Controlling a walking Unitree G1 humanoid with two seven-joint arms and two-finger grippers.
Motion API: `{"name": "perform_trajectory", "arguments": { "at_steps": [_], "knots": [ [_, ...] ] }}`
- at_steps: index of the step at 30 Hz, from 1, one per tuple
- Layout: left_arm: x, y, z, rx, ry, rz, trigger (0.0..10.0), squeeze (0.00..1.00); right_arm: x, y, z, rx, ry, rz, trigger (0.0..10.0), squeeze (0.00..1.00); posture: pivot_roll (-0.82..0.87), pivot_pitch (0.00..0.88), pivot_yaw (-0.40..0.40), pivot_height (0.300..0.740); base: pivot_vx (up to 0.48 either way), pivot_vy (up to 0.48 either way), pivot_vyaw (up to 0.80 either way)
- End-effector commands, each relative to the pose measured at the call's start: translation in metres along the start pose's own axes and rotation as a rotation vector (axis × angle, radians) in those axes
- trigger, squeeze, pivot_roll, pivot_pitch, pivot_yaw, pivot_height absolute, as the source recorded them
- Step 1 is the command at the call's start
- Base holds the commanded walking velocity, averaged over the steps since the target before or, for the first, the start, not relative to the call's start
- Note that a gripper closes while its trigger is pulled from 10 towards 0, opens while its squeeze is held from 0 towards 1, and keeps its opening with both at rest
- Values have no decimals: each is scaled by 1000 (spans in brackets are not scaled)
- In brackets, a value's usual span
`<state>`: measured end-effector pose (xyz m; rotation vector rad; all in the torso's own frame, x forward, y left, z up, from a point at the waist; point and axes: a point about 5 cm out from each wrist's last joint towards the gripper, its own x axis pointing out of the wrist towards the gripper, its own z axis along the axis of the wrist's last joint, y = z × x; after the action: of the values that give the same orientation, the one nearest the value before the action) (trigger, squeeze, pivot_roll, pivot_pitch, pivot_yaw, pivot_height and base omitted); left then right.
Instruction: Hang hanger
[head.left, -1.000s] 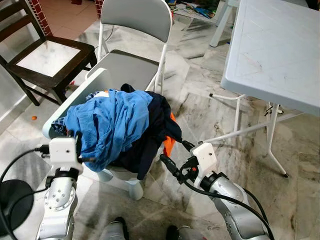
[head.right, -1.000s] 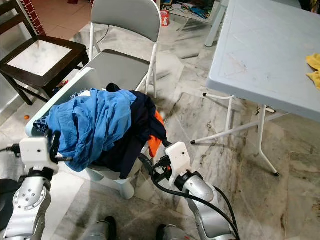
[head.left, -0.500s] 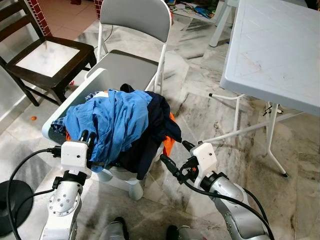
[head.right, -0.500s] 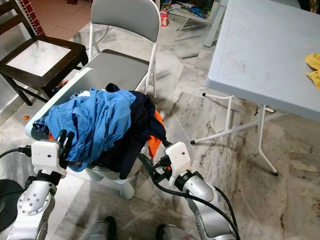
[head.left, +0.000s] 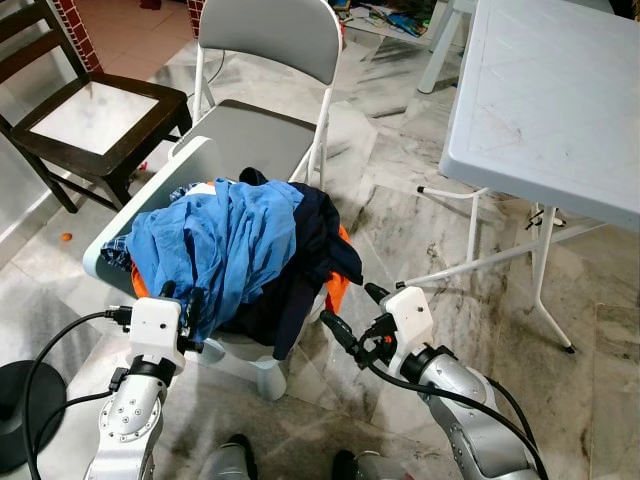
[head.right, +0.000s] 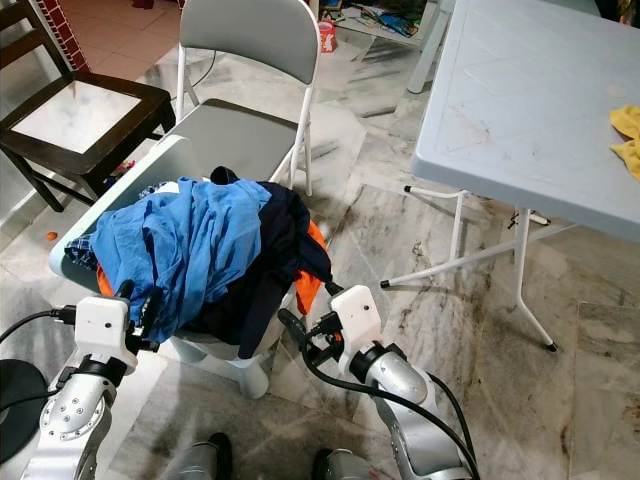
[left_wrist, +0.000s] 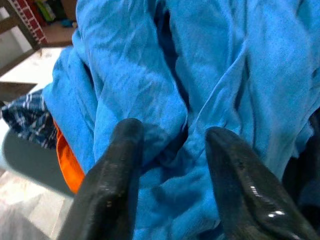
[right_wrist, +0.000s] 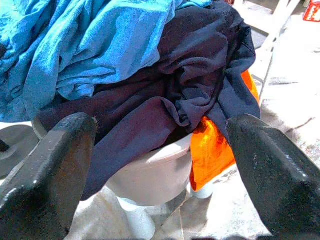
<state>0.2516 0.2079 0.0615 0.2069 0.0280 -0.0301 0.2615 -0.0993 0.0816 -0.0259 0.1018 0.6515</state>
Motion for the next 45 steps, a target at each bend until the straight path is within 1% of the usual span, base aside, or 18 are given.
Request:
{"name": "perform_trajectory", "arguments": {
  "at_steps": [1,5,6,10,12,13,14,15,16,17,18,19,28,31,38,45],
  "knots": [
    [-2,-1,-11,9,62,-1,10000,1000,-3,-3,-2,-6,10,-16,10000,0,32,210,-56,740,0,0,0],
    [4,-1,-16,17,85,12,10000,1000,-3,-3,-2,-7,10,-17,10000,0,28,209,-58,740,0,0,0],
    [8,0,-17,15,96,28,10000,1000,-3,-4,-2,-6,11,-17,10000,0,30,208,-59,740,0,0,0],
    [11,-1,-19,10,106,34,10000,1000,-2,-4,-2,-7,12,-17,10000,0,28,207,-58,740,0,0,0],
    [19,-3,-20,0,129,37,10000,1000,-1,-3,-2,-7,11,-16,10000,0,27,208,-57,740,0,0,0],
    [19,-3,-21,-2,131,35,10000,1000,-1,-3,-2,-7,11,-17,10000,0,27,208,-57,740,0,0,0],
    [20,-3,-20,-9,130,38,1098,1000,-1,-3,-2,-8,11,-18,10000,0,26,207,-55,740,0,0,0],
    [21,-3,-20,-9,125,33,0,1000,-1,-3,-2,-8,12,-20,10000,0,25,206,-53,740,0,0,0],
    [21,-3,-20,-9,125,33,0,1000,-1,-3,-2,-8,12,-20,10000,0,25,206,-53,740,0,0,0],
    [22,-3,-19,-7,116,30,0,525,-1,-3,-3,-8,13,-22,10000,0,25,206,-52,740,0,0,0],
    [22,-3,-19,-4,113,31,0,525,-1,-3,-3,-8,13,-24,10000,0,25,206,-52,740,0,0,0],
    [22,-3,-19,-4,111,33,0,0,-2,-3,-3,-8,14,-25,10000,0,24,205,-51,740,0,0,0],
    [23,4,-16,-9,79,66,0,0,-1,-4,-4,-10,16,-29,10000,0,27,200,-51,740,0,0,0],
    [25,6,-10,-6,33,87,0,0,0,-5,-4,-12,16,-29,10000,0,30,198,-52,740,0,0,0],
    [27,7,-2,-12,-22,98,0,0,0,-5,-4,-13,15,-29,10000,0,33,196,-51,740,0,0,0],
    [27,7,1,-17,-45,99,0,0,0,-4,-5,-9,16,-32,10000,0,33,199,-46,740,0,0,0]
  ]
}}
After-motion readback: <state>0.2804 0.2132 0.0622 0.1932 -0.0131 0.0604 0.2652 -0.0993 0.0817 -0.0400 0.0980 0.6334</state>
